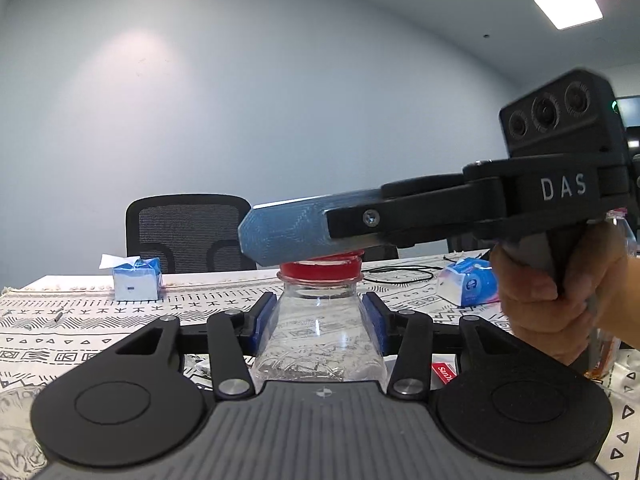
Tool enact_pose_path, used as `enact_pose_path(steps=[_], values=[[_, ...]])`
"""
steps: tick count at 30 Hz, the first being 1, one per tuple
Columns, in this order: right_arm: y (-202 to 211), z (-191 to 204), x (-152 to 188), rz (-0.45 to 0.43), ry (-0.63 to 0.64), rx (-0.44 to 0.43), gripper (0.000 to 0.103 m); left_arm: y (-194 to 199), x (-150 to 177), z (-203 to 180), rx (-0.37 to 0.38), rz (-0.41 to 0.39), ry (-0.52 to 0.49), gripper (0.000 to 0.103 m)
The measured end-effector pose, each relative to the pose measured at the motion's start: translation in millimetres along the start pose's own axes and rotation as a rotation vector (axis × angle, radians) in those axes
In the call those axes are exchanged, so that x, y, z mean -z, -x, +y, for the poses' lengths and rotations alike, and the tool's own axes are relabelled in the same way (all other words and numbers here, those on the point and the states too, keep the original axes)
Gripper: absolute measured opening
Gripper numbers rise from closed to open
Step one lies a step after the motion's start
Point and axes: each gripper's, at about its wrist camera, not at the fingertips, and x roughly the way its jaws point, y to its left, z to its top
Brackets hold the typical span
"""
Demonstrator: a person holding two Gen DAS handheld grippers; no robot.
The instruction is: Unscrew bottle cap and pour
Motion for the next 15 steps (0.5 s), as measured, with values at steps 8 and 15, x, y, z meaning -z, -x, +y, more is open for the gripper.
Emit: enact_pose_path(steps=[8,15], values=[[-8.9,59.5,-17.2,0.063,-0.001,0.41,0.051,-0.6,2.8,-2.7,-0.018,-0.019,-0.019,0.046],[-17.8,72.8,-13.1,0.096,-0.056,0.475,0.032,-4.5,1.4,-3.1,-0.022,-0.015,-0.018,0.046]])
